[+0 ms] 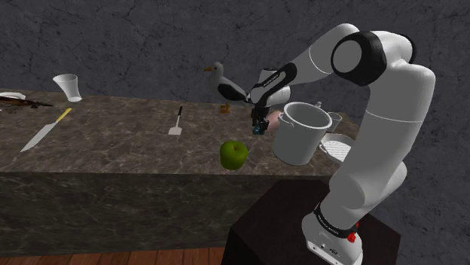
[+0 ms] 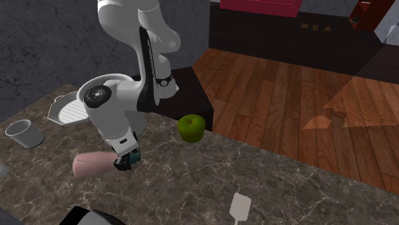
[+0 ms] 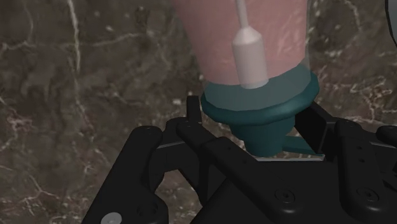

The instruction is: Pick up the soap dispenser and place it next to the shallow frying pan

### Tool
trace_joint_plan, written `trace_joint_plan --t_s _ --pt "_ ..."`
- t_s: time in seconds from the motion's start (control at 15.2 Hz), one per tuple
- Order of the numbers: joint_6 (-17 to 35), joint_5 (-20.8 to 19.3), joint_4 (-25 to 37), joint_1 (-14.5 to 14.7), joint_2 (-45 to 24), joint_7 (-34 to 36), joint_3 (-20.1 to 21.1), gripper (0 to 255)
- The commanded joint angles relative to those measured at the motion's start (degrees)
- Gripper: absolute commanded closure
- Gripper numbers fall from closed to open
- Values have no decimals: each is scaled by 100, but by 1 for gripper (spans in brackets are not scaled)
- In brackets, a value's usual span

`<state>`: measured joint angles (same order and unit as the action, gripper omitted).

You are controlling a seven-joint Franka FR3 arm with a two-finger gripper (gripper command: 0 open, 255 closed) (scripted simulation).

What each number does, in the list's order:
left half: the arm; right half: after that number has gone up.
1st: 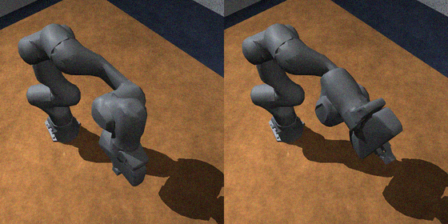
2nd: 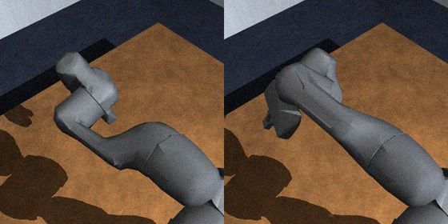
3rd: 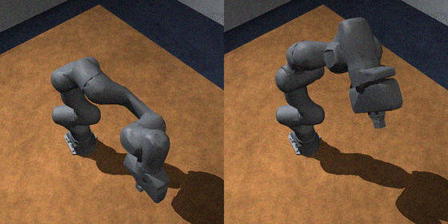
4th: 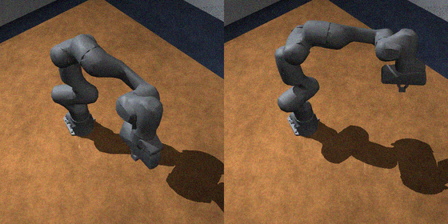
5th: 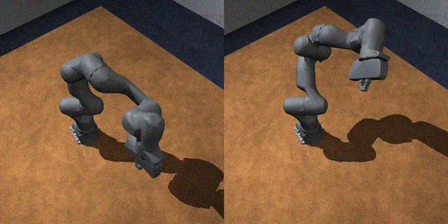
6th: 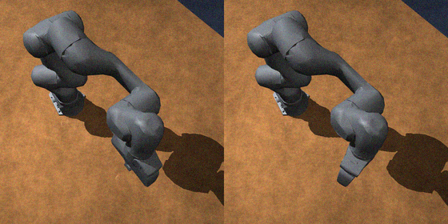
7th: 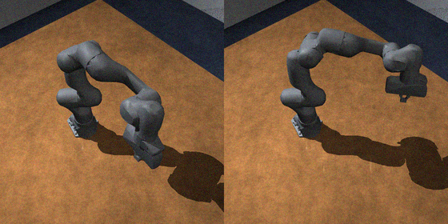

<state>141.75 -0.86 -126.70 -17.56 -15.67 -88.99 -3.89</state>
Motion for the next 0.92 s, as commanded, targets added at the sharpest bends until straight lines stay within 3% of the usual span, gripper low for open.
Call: trace_joint_plan --t_s 0.0,0.86 --pt "-1 0 -1 -2 -1 1 -2 255" --pt "-764 -42 149 14 614 14 -17 255"
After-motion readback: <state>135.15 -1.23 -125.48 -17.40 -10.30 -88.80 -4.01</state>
